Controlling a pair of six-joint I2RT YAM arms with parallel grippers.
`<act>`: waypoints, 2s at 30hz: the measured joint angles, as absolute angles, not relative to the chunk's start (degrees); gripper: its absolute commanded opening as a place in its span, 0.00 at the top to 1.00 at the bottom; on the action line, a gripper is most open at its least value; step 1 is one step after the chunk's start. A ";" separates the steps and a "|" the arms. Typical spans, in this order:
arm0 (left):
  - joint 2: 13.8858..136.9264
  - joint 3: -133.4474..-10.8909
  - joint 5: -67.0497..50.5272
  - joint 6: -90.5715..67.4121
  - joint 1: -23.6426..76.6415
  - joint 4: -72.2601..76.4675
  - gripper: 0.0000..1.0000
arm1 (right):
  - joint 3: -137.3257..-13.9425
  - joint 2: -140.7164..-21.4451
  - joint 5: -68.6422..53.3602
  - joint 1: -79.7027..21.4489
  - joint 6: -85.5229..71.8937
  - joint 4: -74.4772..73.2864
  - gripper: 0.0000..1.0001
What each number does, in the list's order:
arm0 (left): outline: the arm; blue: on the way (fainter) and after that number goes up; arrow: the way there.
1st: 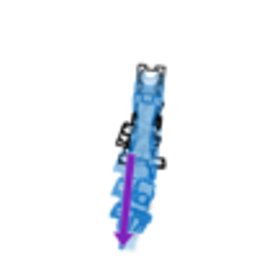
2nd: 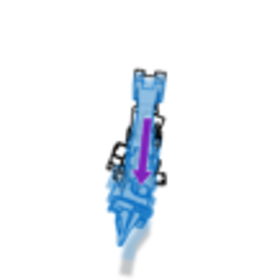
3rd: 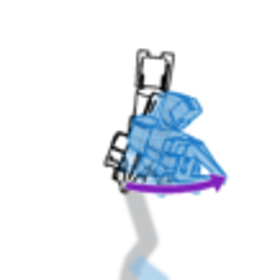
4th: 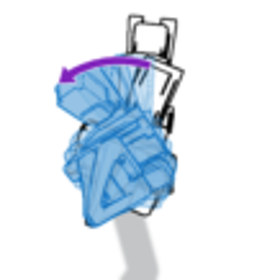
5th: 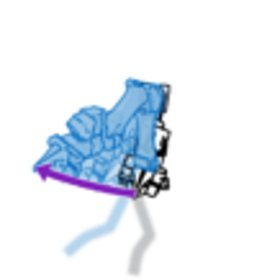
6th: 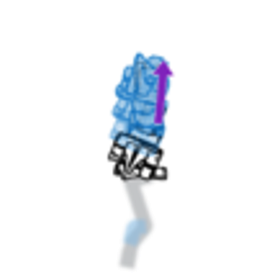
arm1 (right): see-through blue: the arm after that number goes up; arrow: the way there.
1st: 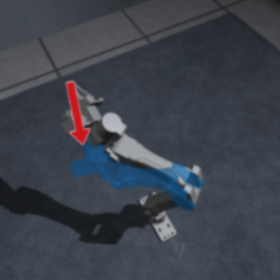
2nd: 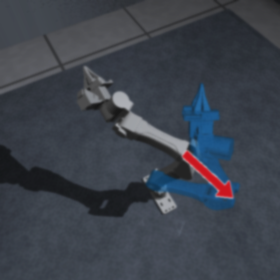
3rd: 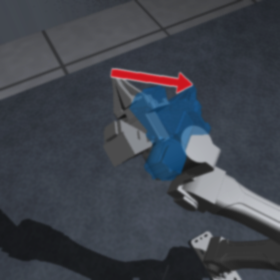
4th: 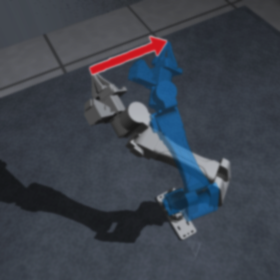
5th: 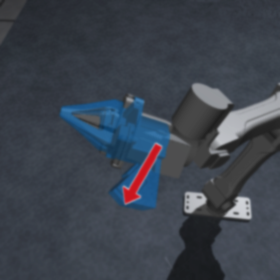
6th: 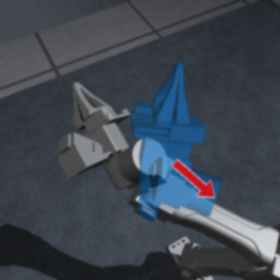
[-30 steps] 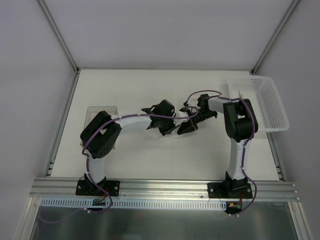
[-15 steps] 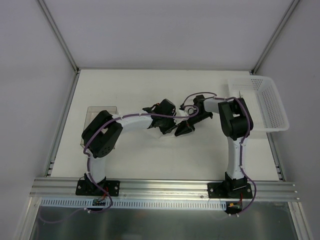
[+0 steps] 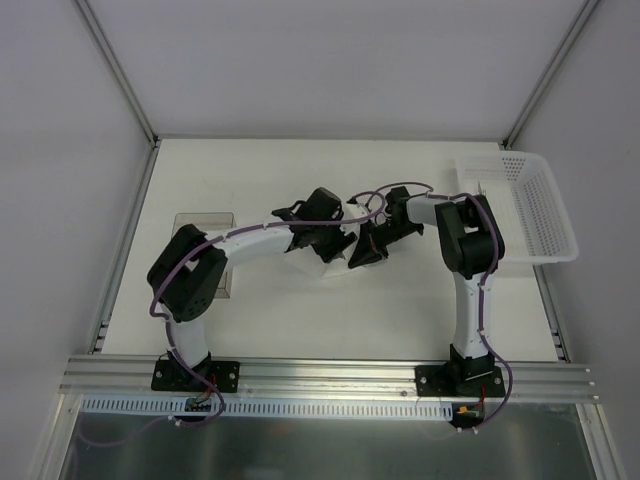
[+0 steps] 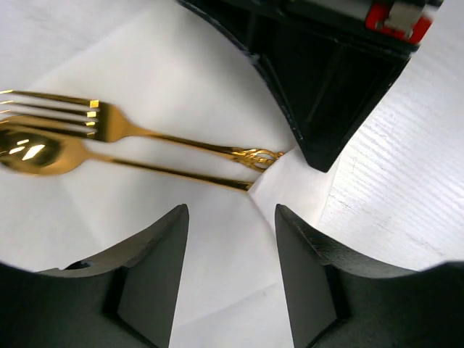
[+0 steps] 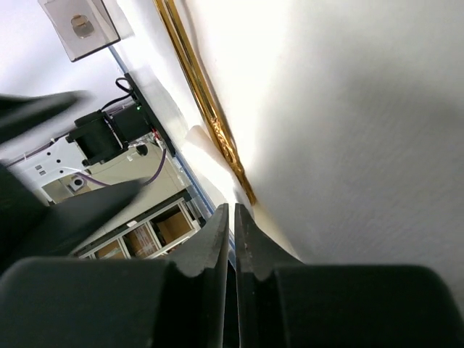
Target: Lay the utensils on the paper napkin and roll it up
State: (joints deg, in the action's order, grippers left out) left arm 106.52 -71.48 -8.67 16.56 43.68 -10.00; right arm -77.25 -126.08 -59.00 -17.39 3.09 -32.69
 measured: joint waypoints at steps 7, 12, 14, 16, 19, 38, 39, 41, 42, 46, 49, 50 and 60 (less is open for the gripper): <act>95.18 -70.04 -10.61 8.67 41.28 -9.76 0.48 | -77.25 -126.08 -58.33 -17.28 2.87 -31.83 0.91; 96.03 -69.58 -16.01 2.46 41.23 -10.76 0.54 | -77.25 -126.08 -58.02 -16.84 2.79 -31.59 0.91; 98.19 -69.60 -17.72 -0.49 41.17 -11.35 0.58 | -77.25 -126.08 -57.82 -16.60 2.79 -31.35 0.91; 100.73 -69.63 -19.84 -3.73 41.15 -12.01 0.66 | -77.23 -126.08 -57.65 -16.36 2.79 -31.22 0.91; 104.75 -69.78 -23.81 -8.60 41.12 -13.21 0.78 | -77.23 -126.08 -57.25 -16.14 2.79 -31.03 0.91; 115.35 -75.77 -31.70 -21.91 35.22 -12.43 0.90 | -77.23 -126.06 -56.16 -16.10 2.79 -30.59 0.91; 115.85 -76.03 -31.90 -22.02 35.07 -12.38 0.90 | -77.23 -126.06 -56.16 -16.10 2.79 -30.59 0.91; 116.88 -76.53 -32.40 -22.20 34.89 -12.32 0.90 | -77.23 -126.06 -56.18 -16.10 2.79 -30.59 0.91; 117.47 -76.79 -32.60 -22.39 34.87 -12.25 0.90 | -77.23 -126.02 -56.18 -16.10 2.79 -30.59 0.91; 118.83 -77.43 -33.32 -23.42 34.81 -12.14 0.91 | -77.23 -125.91 -56.23 -16.05 2.72 -30.63 0.89; 118.85 -77.43 -33.45 -23.57 34.76 -12.10 0.91 | -77.08 -125.67 -56.31 -16.03 2.42 -30.65 0.88; 118.87 -77.43 -33.50 -23.62 34.76 -12.08 0.92 | -76.99 -125.58 -56.36 -16.03 2.28 -30.68 0.88; 118.98 -77.43 -34.11 -23.62 34.00 -12.03 0.92 | -76.90 -125.40 -57.30 -17.21 1.91 -30.89 0.88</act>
State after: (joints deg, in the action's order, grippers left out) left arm 118.98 -77.43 -34.11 -23.62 34.00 -12.03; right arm -76.90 -125.40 -57.30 -17.21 1.91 -30.89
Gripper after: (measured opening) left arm 0.086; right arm 0.120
